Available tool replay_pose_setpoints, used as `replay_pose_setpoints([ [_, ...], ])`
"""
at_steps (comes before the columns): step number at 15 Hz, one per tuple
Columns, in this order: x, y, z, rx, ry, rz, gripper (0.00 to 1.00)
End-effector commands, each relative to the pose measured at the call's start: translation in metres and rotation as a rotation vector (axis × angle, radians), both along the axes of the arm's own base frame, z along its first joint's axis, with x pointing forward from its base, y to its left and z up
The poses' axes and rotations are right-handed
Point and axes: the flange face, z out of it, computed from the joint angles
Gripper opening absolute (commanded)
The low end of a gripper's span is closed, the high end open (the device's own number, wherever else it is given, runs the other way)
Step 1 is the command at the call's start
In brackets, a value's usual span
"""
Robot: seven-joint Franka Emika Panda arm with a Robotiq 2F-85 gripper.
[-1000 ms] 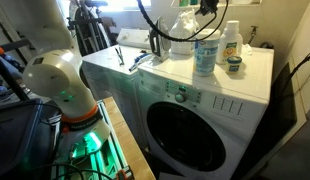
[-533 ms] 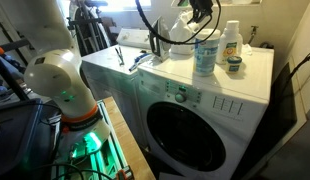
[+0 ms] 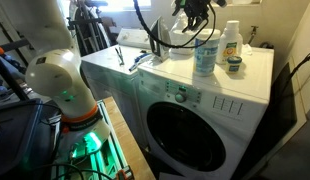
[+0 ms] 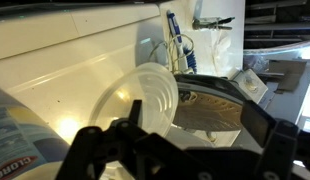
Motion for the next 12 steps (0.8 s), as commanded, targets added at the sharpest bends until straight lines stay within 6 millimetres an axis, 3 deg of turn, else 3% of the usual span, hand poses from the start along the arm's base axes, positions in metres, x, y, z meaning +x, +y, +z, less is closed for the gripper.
replay_pose_setpoints([
  [1, -0.008, 0.003, 0.010, -0.029, -0.019, -0.002, 1.00],
  [8, -0.026, -0.007, 0.075, -0.117, -0.204, 0.014, 1.00],
  [12, -0.035, -0.020, 0.099, -0.207, -0.291, -0.003, 1.00],
])
